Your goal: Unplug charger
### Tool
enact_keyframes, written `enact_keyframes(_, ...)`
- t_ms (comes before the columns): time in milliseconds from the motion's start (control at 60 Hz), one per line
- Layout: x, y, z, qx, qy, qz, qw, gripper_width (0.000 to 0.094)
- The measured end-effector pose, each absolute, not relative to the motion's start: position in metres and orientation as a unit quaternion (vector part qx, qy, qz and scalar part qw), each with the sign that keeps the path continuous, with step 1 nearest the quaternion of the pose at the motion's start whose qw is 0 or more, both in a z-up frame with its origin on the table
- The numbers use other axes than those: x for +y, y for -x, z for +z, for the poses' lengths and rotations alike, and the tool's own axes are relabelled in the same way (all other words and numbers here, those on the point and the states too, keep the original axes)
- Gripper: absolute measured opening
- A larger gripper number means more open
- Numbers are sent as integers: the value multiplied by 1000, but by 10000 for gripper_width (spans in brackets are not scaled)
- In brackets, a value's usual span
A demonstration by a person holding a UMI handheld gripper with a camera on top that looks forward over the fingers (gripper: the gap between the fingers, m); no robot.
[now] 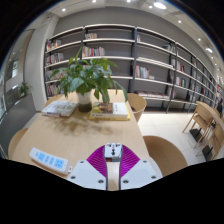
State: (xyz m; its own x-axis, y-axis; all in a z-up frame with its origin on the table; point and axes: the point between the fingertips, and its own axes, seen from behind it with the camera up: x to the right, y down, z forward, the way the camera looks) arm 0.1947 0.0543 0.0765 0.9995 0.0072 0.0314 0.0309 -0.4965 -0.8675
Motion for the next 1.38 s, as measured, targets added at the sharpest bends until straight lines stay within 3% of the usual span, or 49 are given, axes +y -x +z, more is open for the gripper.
enact_keyframes(33,54,-190,98,-19,875,-7,484,133)
enact_keyframes(50,53,-188,94,-22,877,-4,479,133)
enact_keyframes(67,55,-186,69,-22,878,1,478,132)
enact_keyframes(200,47,-168,34,-30,896,23,442,148)
enact_keyframes(350,38,-167,14,-25,903,10,428,264)
enact_keyframes(383,35,-167,11,-23,908,8,417,333)
enact_keyframes(433,33,-162,22,-32,907,12,420,502)
enact_keyframes(517,33,-157,64,-34,892,15,450,671)
enact_keyframes(600,30,-158,119,-29,872,3,488,736)
enact_keyframes(767,-7,-154,213,-12,841,6,541,750)
enact_keyframes(917,-62,-146,252,-7,828,12,560,745)
enact_keyframes(1383,-188,-123,254,-24,837,-4,546,760)
